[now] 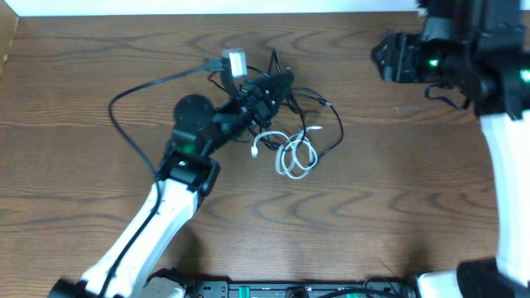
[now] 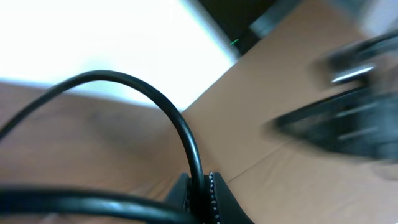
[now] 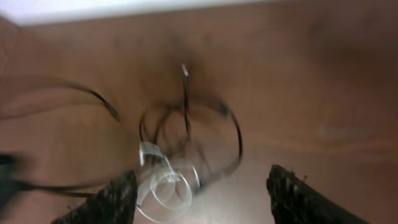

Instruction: Untangle cables

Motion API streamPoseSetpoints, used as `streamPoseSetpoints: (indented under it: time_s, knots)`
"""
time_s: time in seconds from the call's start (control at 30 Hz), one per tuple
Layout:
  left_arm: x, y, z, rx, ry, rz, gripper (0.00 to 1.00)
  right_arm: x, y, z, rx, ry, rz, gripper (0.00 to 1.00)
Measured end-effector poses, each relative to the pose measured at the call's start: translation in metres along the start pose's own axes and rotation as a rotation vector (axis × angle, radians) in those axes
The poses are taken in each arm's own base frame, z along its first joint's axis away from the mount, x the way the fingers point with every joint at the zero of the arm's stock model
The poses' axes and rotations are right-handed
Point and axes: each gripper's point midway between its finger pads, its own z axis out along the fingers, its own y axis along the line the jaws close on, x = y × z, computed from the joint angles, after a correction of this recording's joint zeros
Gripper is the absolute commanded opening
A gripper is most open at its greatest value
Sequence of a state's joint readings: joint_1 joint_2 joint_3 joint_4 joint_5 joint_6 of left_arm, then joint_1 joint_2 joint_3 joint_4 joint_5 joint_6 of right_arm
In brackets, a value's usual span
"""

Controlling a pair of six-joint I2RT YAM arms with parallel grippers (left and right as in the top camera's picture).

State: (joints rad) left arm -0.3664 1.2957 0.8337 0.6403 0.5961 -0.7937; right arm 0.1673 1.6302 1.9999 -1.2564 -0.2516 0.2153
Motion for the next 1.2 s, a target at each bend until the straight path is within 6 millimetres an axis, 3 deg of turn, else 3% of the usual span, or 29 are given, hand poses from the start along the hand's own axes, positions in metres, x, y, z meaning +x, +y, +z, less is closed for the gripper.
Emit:
streamPoseSetpoints:
  time_s: [0.17,0.33,0.53,0.87,1.03,1.13,1.17,1.2]
  knots:
    - [-0.029,-0.046,-0.014,0.086,-0.070,0.014,0.07,0.031,0.004,0.057,-0.101,0.234,0.047,0.70]
    - [-0.035,-0.060,-0.021,0.113,-0.092,0.015,0.07,0.052,0.015,0.100,-0.243,0.396,0.113,0.72]
    - [-0.057,-0.071,-0.029,0.141,-0.156,0.054,0.08,0.066,0.022,0.127,-0.325,0.508,0.222,0.75]
    - [-0.146,-0.096,-0.062,0.134,-0.381,0.121,0.07,0.111,0.017,0.167,-0.243,0.704,0.280,0.77]
    - [-0.160,-0.107,-0.068,0.147,-0.420,0.122,0.07,0.137,0.034,0.189,-0.226,0.787,0.231,0.78]
    - [-0.161,-0.107,-0.069,0.145,-0.426,0.120,0.07,0.150,0.046,0.200,-0.232,0.815,0.198,0.73]
    - [-0.161,-0.106,-0.069,0.145,-0.426,0.120,0.08,0.154,0.051,0.205,-0.235,0.821,0.186,0.69]
    - [-0.161,-0.107,-0.069,0.145,-0.425,0.120,0.07,0.155,0.054,0.208,-0.239,0.821,0.177,0.57]
